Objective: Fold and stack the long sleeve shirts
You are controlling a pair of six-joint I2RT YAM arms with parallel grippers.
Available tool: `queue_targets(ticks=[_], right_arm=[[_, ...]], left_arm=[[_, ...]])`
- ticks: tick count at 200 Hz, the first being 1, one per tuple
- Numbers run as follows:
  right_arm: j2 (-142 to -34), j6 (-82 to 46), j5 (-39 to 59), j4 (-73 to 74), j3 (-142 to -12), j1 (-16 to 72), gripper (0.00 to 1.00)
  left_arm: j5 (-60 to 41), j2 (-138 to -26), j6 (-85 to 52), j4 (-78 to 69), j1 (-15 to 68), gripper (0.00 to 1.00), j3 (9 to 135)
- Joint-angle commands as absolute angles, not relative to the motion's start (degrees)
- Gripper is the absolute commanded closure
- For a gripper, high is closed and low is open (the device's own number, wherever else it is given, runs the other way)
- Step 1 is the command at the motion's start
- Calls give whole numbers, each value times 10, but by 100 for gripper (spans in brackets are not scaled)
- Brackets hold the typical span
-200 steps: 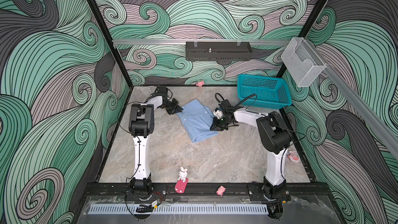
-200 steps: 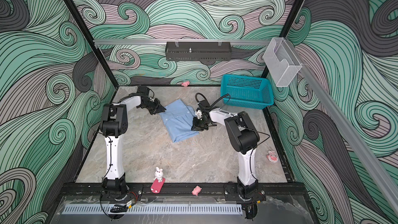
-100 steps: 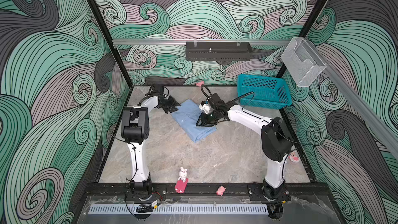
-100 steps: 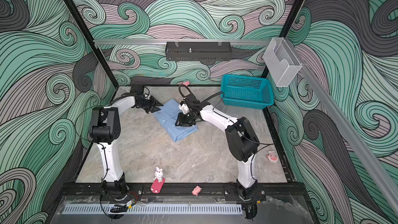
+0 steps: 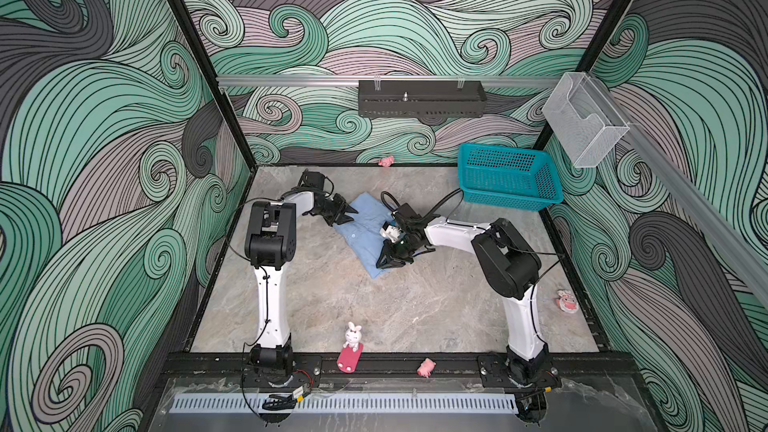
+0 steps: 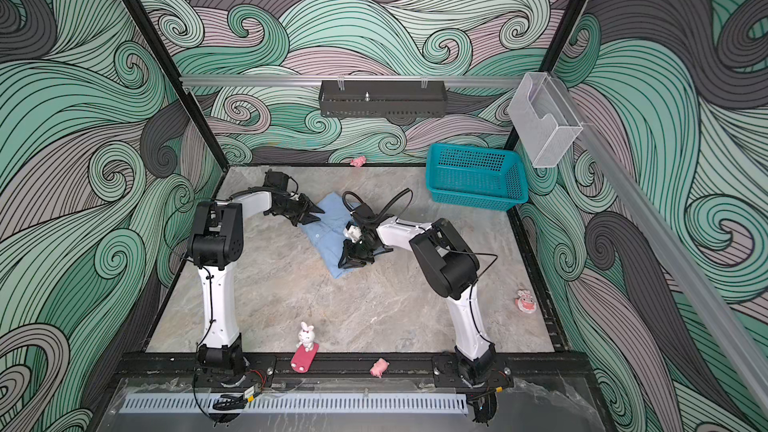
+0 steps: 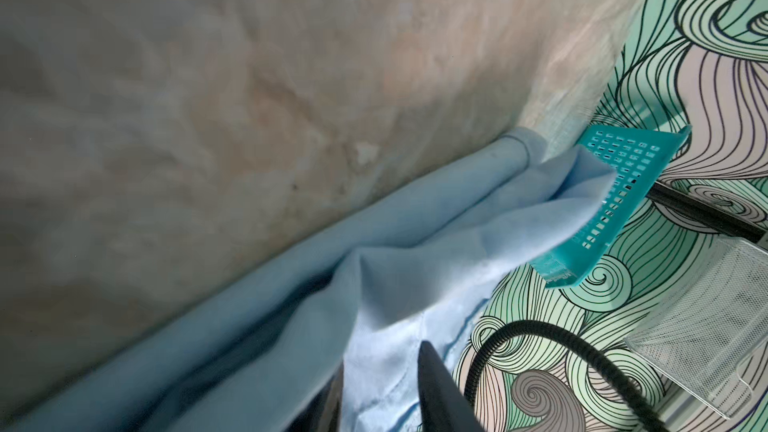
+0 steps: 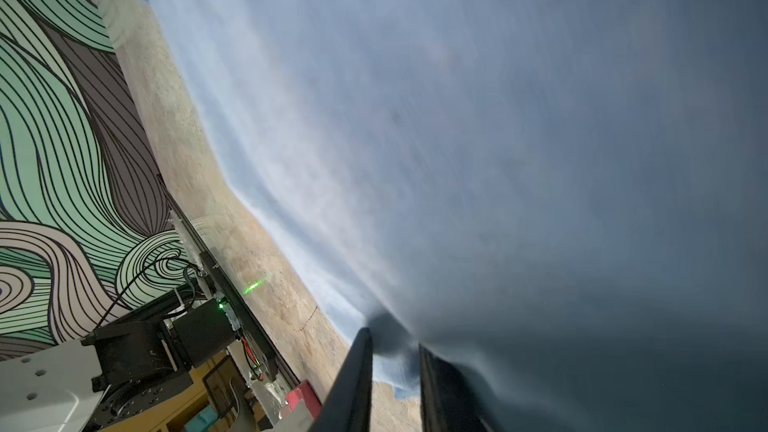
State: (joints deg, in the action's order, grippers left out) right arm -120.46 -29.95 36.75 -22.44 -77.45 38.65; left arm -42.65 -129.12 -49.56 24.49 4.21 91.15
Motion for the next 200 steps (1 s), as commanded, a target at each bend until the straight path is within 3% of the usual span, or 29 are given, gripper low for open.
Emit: queue_targets(ticks=[1, 64, 104, 153, 200], right_arm=[[-1243, -284, 314, -264, -732, 387, 77], [-1310, -267, 320, -304, -851, 382, 77], [-1313, -255, 315, -341, -956, 378, 74], [-1121, -221, 237, -295, -880, 373, 63], [-879, -133, 71, -141, -647, 348, 60]], left_arm=[[-383, -1317, -483, 286, 36, 66, 929], [-357, -1384, -459, 342, 5, 65, 1031], [-382, -1385, -441, 375, -5, 59, 1105], [-353, -1192, -374, 402, -1, 48, 1047], [-167, -991, -244, 444, 86, 45, 943]])
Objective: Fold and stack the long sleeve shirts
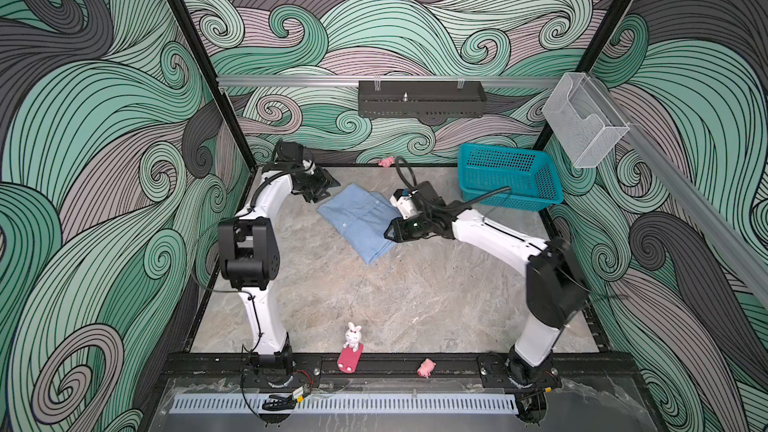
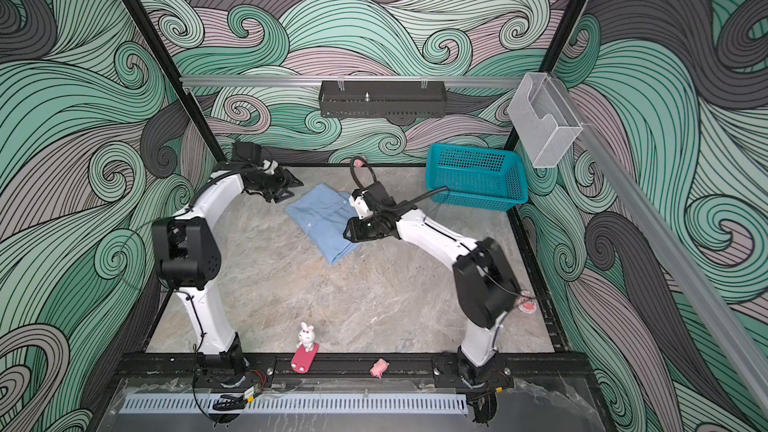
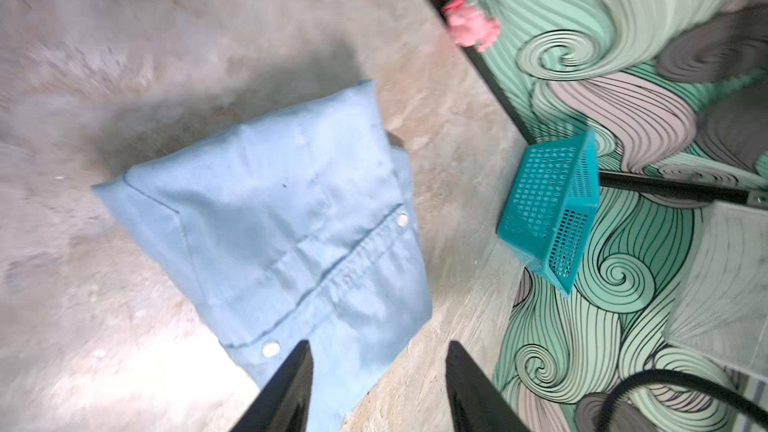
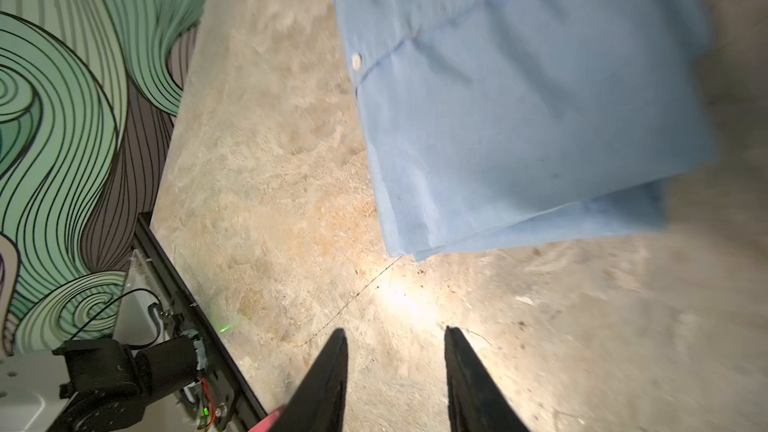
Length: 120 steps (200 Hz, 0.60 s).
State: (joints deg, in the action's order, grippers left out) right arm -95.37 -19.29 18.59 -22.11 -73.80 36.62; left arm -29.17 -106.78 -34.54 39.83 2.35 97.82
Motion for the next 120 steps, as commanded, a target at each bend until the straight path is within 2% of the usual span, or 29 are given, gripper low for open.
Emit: queue_targets(ticks=[1, 10, 30, 40, 58, 83, 120], right_arm=[[-875, -132, 70, -140, -643, 346, 60], [-845, -122, 68, -138, -615, 330, 62], [-778, -132, 88, -119, -552, 287, 81], [-749, -150, 112, -98, -522, 261, 85], [-707, -166, 115, -84, -480, 239, 84], [-656, -168, 102, -80, -433, 233, 75], [-597, -170, 90, -85, -379, 230, 73]], left_arm=[[-162, -988, -241, 445, 90, 45, 941], [-110, -968, -207, 450, 129, 45, 926], [-19, -953, -136, 446, 223, 43, 890], [20, -959, -114, 437, 261, 43, 871], [51, -989, -95, 455, 300, 40, 868], [94, -1038, -87, 476, 337, 28, 881], [128, -1087, -54, 451, 360, 16, 891]])
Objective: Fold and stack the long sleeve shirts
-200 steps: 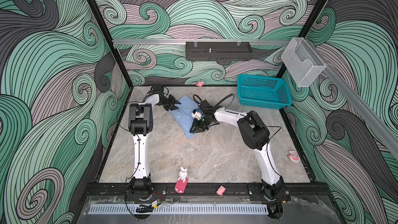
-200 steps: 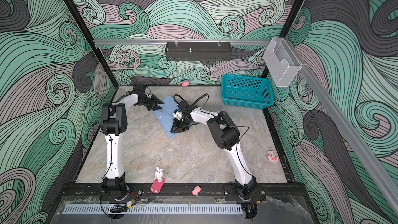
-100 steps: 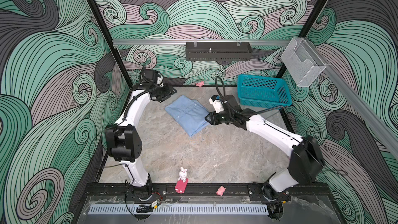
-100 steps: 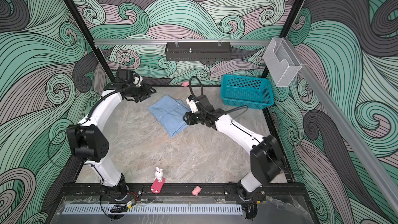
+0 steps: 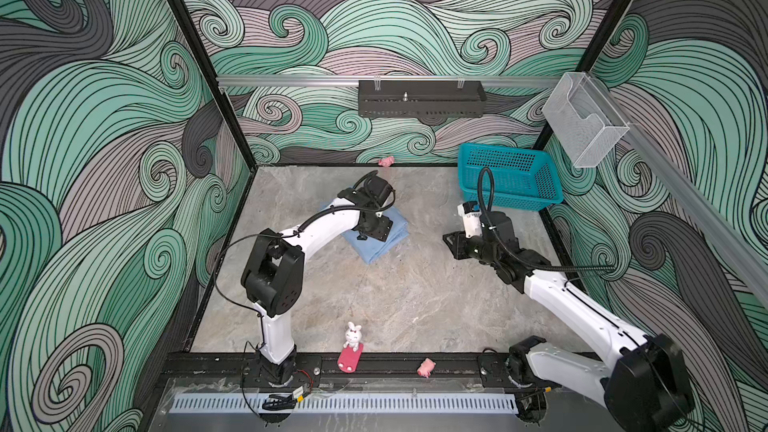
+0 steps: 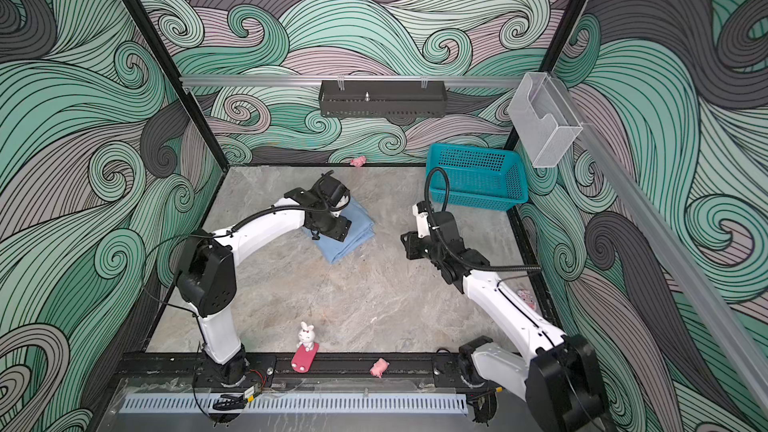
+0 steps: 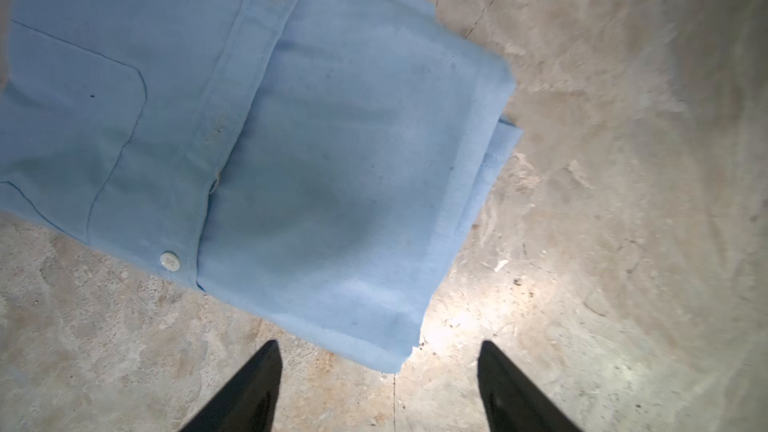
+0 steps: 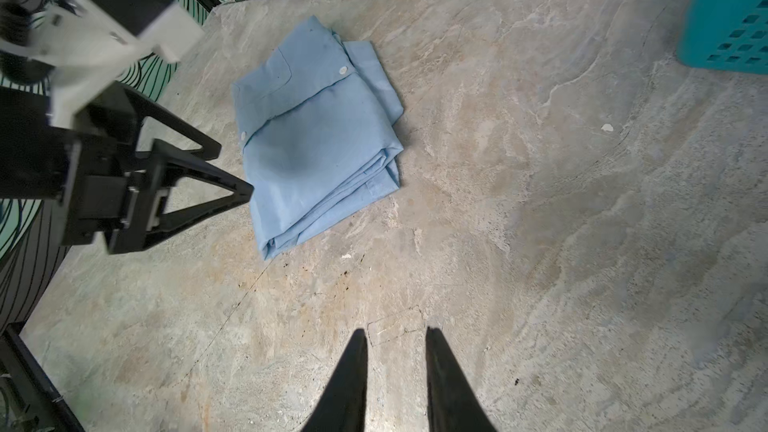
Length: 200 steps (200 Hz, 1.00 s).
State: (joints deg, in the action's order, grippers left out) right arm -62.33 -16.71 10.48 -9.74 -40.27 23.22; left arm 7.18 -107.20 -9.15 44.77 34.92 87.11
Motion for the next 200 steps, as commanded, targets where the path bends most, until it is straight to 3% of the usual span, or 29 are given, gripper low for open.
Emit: queue_targets(ticks=[1, 35, 122, 200], right_arm=[[-596, -170, 89, -85, -379, 230, 73], [-569, -166, 96, -99, -366, 225, 72], [-570, -159, 105, -109, -367, 218, 72], [-583, -164, 115, -105, -370, 216, 71]], left_arm=[[129, -1089, -52, 451, 360, 16, 892], [150, -1134, -10, 468, 363, 10, 926], [49, -1202, 76, 505, 367, 2, 980], [127, -1270, 74, 488, 372, 2, 1010]])
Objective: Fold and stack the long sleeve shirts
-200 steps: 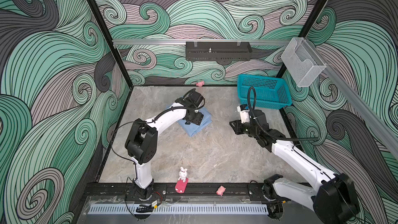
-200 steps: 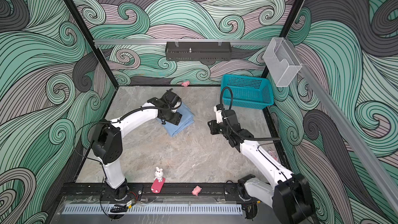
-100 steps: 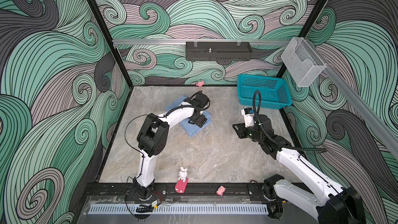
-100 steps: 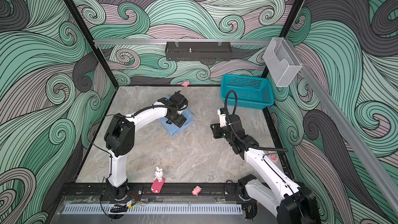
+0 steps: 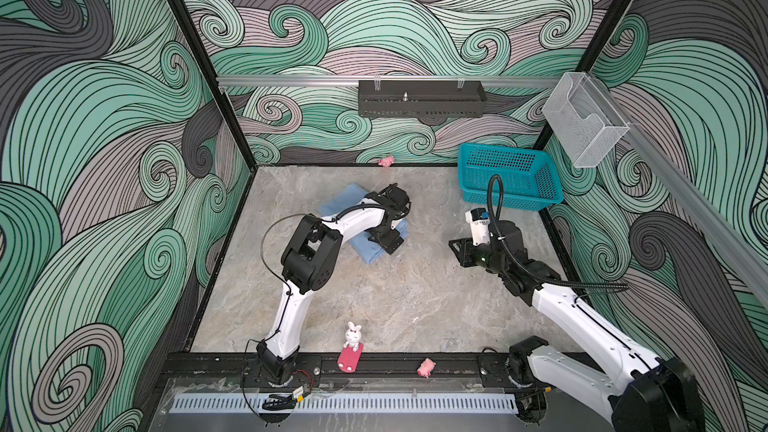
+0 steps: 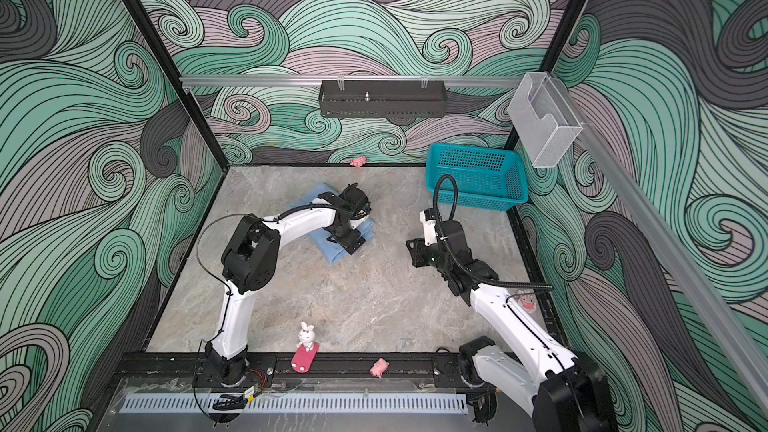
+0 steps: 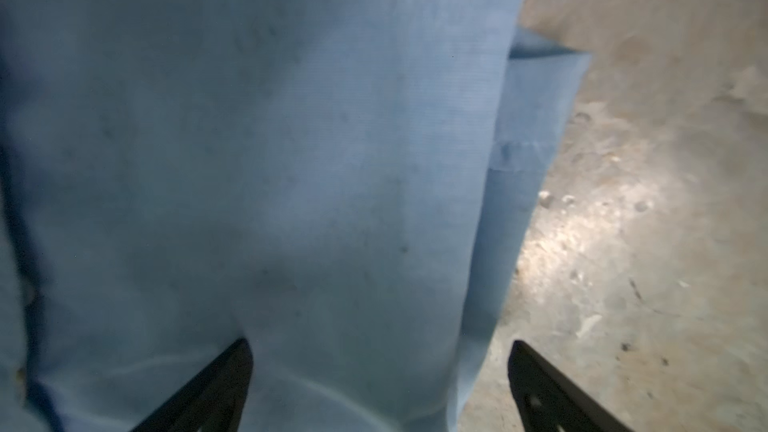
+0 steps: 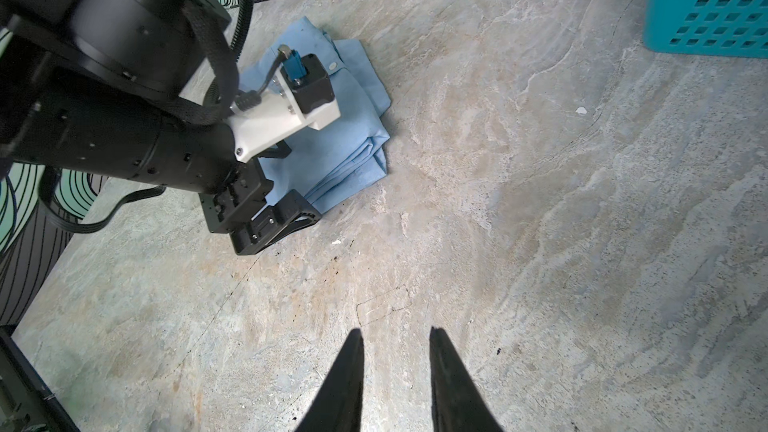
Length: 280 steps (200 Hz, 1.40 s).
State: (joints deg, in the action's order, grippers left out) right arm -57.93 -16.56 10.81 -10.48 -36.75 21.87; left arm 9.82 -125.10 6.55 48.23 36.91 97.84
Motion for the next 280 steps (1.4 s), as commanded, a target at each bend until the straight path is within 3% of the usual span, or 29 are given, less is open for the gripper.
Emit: queue_targets(ticks=[1, 32, 49, 70, 118, 183, 224, 280], right_arm=[[-583, -164, 114, -105, -370, 216, 71], [-589, -165, 115, -103, -373, 215, 71], [-592, -166, 117, -99, -372, 215, 71], [-597, -169, 122, -94, -372, 215, 70], [-609, -180, 135, -82, -369, 214, 70], [-628, -203, 116, -72, -370, 214, 67], [-653, -237, 62, -111, -399, 201, 64], [-652, -267, 86, -139, -439, 151, 62]], left_arm=[[128, -1272, 74, 488, 372, 1, 1010], [164, -1325, 86, 527, 370, 2, 1049], [159, -1357, 94, 561, 365, 12, 1079], [128, -1391, 93, 603, 349, 33, 1121], [84, -1456, 96, 671, 317, 100, 1207], [8, -1394, 56, 662, 320, 100, 1189], [-169, -1307, -38, 619, 341, 100, 1129], [-331, -1234, -159, 535, 387, 100, 1071]])
